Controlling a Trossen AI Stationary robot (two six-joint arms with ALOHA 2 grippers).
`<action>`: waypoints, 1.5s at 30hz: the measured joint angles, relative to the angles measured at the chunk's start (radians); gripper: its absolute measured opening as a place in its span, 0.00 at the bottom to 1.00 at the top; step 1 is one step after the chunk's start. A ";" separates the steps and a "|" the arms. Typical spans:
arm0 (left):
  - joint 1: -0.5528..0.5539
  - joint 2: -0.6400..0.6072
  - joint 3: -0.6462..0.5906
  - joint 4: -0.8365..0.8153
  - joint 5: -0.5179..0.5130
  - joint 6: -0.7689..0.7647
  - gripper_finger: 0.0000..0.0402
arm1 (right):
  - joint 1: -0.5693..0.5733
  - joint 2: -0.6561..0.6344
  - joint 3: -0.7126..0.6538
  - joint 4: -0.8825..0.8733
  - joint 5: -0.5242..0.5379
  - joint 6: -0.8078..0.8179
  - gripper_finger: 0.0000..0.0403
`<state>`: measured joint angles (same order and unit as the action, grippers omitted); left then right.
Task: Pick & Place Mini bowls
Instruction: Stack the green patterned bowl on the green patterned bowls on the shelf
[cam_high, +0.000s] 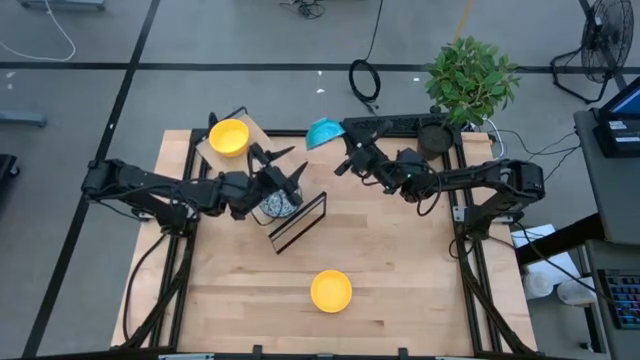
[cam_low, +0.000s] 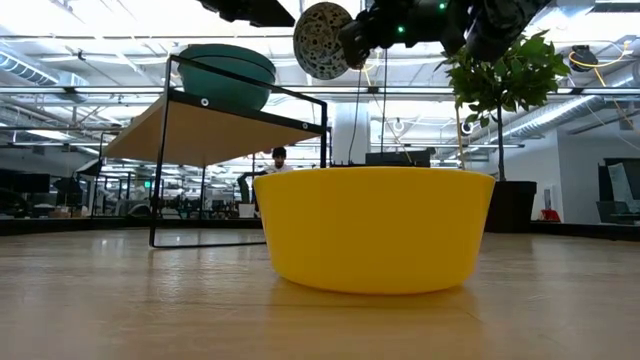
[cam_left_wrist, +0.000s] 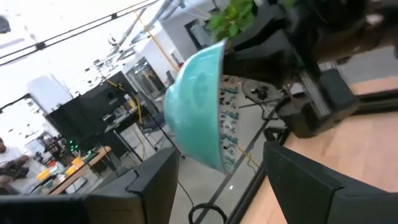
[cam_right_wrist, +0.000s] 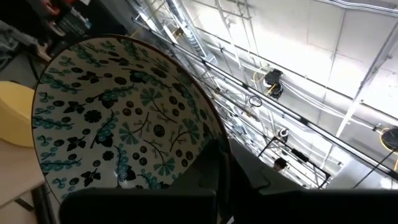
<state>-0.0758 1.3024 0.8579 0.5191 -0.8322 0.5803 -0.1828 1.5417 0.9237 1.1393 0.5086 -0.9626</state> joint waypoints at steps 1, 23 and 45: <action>0.008 0.000 0.000 0.001 -0.003 -0.010 0.59 | 0.001 0.000 0.000 -0.001 -0.014 0.012 0.01; 0.119 0.001 0.000 -0.006 0.139 -0.143 0.45 | 0.061 0.000 0.003 -0.015 -0.063 0.066 0.01; 0.048 -0.068 0.074 0.006 -0.167 0.017 0.03 | 0.053 -0.001 -0.002 -0.277 0.114 0.210 0.42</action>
<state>-0.0273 1.2347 0.9324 0.5256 -0.9993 0.5975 -0.1294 1.5404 0.9222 0.8621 0.6225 -0.7526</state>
